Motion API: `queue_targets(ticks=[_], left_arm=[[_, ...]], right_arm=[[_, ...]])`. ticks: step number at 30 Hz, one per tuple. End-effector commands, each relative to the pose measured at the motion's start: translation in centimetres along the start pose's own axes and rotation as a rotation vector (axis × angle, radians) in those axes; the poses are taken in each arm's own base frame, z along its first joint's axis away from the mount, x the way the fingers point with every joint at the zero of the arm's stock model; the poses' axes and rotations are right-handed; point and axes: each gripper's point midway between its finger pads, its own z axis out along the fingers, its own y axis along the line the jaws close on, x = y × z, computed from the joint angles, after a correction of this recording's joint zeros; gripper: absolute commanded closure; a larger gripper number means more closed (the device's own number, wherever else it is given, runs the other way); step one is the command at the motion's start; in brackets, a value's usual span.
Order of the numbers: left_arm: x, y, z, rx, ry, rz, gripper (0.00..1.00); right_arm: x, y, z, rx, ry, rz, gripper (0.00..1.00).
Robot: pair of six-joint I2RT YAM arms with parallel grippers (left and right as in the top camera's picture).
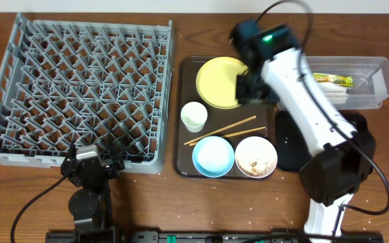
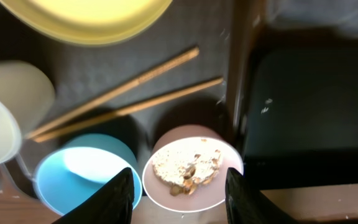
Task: Sort waste into correct bins and load items into the dishwasher
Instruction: 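Reach the right gripper to the pink bowl and grasp its rim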
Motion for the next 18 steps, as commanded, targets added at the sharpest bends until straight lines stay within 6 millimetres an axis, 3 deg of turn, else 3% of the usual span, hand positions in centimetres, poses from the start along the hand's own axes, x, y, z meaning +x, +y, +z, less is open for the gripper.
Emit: queue_targets(ticks=[1,7,18], left_arm=[[1.8,0.1,0.2,-0.005,0.044,0.013,0.11],[1.8,0.1,0.2,-0.005,0.044,0.013,0.11],[1.8,0.1,0.2,-0.005,0.044,0.013,0.11]], right_arm=[[2.3,0.5,2.7,0.068,0.05,0.015,0.55],[5.5,0.5,6.8,0.128,0.133,0.037,0.57],[6.4,2.6,11.0,0.01,0.158,0.054,0.67]])
